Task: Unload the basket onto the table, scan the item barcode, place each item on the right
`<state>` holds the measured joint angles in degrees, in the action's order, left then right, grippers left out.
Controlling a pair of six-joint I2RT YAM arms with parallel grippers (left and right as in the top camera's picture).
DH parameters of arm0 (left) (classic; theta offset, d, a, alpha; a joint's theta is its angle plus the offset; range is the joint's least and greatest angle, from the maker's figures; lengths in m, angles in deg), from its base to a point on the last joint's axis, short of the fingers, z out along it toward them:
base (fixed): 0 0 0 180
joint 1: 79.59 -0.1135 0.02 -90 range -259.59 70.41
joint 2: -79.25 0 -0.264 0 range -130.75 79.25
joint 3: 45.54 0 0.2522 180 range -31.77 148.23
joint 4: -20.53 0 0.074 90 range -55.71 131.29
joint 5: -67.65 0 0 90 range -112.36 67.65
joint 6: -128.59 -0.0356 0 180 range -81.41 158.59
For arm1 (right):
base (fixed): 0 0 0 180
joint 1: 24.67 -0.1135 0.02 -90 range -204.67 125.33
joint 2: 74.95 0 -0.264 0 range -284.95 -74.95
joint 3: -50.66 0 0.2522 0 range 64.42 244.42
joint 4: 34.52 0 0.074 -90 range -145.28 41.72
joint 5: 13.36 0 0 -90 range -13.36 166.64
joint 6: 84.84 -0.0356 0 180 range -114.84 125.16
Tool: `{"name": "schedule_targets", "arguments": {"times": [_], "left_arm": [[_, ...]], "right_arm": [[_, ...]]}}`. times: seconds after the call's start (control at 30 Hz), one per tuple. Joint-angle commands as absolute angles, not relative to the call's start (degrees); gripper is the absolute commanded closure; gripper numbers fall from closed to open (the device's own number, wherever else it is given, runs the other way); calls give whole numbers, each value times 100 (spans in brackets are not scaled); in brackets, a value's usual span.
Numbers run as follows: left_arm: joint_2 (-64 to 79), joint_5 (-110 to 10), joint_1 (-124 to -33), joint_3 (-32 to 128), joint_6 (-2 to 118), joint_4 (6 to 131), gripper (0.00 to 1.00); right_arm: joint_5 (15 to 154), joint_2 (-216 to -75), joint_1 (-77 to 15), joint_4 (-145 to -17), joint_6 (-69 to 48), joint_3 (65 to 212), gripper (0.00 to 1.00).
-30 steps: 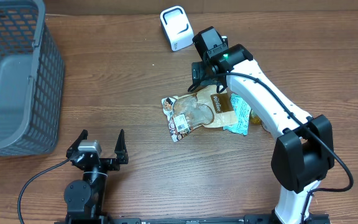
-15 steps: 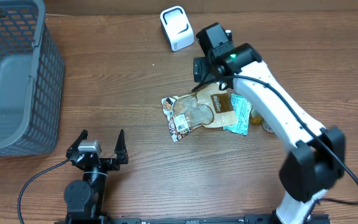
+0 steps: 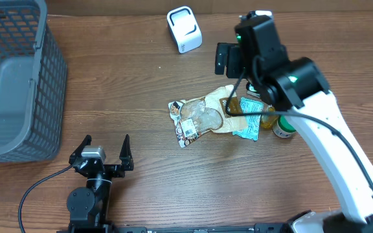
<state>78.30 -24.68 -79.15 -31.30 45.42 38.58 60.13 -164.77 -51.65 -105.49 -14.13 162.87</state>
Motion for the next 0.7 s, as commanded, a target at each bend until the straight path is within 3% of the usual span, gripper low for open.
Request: {"name": "schedule_targets", "arguments": {"times": [0.0, 0.67], "left_arm": [[7900, -2409, -7893, -3150, 4413, 3874, 1], [7900, -2407, -7893, -3150, 4413, 3874, 1]], "right_arm": [[5978, -16057, -5128, -10536, -1437, 16283, 0], [5975, -14394, -5119, -10543, -1437, 16283, 0]]}}
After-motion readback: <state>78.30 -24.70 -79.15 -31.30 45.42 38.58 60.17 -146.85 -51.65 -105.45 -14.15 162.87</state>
